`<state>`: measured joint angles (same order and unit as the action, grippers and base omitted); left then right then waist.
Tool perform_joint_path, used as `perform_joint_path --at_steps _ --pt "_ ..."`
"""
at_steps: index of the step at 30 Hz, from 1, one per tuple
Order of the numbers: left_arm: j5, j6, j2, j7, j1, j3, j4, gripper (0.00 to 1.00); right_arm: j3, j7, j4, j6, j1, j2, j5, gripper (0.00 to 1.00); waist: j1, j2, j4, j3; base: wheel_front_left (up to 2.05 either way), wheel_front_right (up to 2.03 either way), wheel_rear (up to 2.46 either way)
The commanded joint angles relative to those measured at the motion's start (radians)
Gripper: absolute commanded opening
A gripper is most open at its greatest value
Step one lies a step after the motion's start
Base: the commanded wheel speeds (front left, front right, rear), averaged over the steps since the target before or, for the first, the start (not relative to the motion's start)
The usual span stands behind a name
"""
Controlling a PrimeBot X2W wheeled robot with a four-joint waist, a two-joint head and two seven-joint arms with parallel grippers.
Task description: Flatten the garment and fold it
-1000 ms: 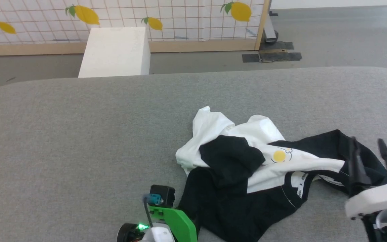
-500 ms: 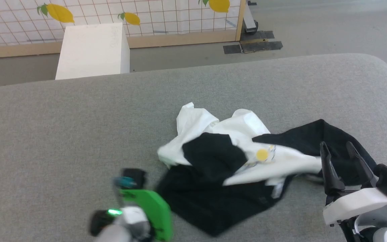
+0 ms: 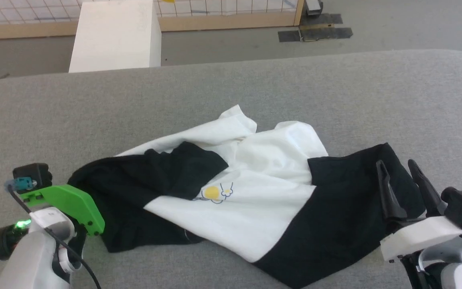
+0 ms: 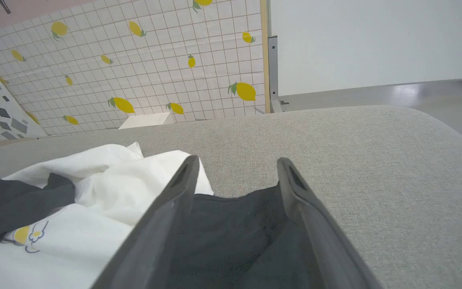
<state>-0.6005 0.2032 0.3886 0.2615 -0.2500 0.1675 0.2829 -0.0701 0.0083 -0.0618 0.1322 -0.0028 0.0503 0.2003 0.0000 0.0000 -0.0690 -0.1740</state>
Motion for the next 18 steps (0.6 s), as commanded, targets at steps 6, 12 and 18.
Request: perform_joint_path --at_steps 6,12,18 --pt "-0.013 -0.014 -0.028 -0.177 -0.03 -0.046 0.055 1.0 0.048 0.014 0.009 -0.002 -0.04 0.0 -0.037 1.0 0.0 0.0 0.015 -0.013 0.0 0.0 0.0" --pt "-0.03 -0.034 -0.119 -0.441 0.058 -0.093 0.01 1.0 0.115 0.088 0.048 -0.002 -0.048 0.002 -0.078 1.0 0.0 0.0 0.055 0.01 0.0 0.0 0.0" --pt "0.032 -0.058 -0.202 -0.52 0.119 -0.079 -0.066 1.0 0.144 0.207 0.136 -0.002 -0.104 0.035 -0.096 1.0 0.0 0.0 0.126 0.011 0.0 0.0 0.0"
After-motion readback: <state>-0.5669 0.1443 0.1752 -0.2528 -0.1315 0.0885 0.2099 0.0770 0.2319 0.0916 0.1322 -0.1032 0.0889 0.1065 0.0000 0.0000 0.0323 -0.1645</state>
